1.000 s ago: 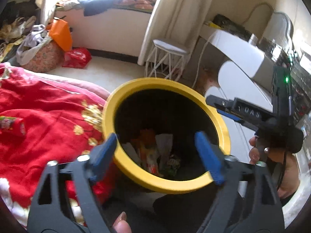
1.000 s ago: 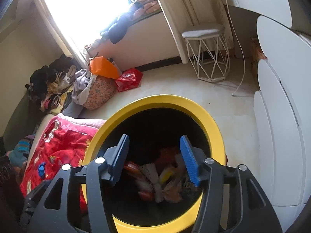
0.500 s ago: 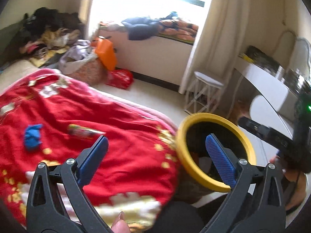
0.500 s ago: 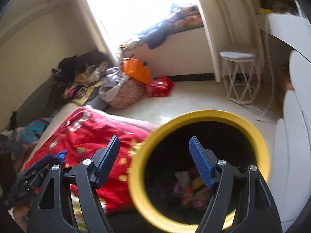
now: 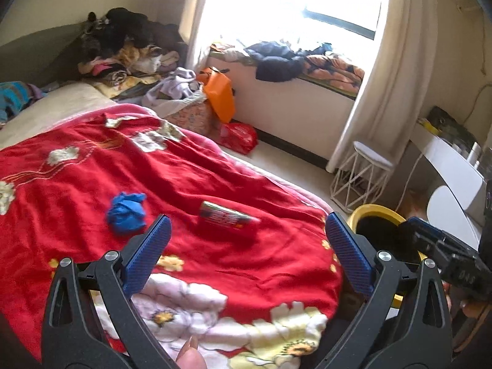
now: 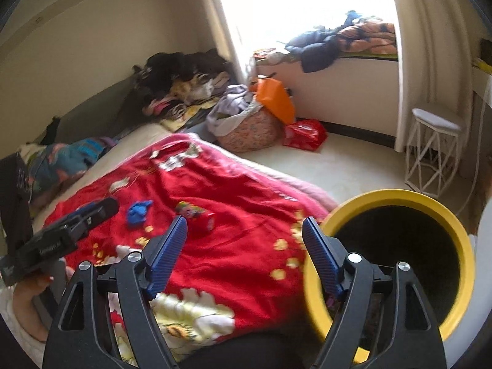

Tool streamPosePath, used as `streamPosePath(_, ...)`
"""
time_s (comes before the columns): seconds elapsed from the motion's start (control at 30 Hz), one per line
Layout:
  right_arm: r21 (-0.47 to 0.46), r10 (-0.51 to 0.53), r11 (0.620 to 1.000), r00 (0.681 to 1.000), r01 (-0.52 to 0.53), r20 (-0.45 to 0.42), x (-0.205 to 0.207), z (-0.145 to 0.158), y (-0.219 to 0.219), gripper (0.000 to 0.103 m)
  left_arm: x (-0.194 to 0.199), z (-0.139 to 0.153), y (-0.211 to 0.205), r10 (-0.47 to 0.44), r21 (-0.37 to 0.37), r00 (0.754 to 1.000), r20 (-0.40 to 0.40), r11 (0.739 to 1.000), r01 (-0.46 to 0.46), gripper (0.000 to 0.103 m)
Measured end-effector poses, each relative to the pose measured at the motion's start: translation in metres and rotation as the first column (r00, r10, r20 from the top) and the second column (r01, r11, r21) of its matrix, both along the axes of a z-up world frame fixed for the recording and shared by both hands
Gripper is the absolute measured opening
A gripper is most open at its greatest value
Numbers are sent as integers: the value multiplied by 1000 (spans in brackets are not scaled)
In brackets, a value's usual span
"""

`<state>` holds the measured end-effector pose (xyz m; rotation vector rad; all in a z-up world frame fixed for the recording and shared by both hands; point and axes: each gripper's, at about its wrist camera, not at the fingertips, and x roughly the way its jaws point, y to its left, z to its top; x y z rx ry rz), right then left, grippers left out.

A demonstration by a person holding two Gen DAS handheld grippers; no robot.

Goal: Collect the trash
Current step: 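Move both open tools back over the bed toward the blue glove and red can, then grasp the blue rubber glove with left tool while right tool grasps red snack can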

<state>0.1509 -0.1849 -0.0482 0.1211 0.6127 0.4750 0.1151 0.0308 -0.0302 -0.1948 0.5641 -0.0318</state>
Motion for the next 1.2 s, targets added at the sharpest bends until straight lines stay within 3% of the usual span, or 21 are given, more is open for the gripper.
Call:
streamPosePath(0.53, -111, 181, 977, 983, -180, 1, 6, -8, 90, 78, -11, -14, 72, 148, -36, 989, -14, 988, -149, 92)
streamPosePath(0.73, -193, 227, 954, 974, -228, -24, 35, -25, 122, 78, -2, -32, 102, 200, -53, 977, -70, 978, -204, 92)
streamPosePath(0.97, -282, 237, 926, 968, -252, -85, 81, -56, 150, 77, 20, -53, 125, 199, -73, 970, -139, 975, -210, 92)
streamPosePath(1.2, -355, 242, 891, 958, -282, -153, 120, -89, 173, 77, 54, -76, 136, 200, -77, 956, -216, 972, -221, 81)
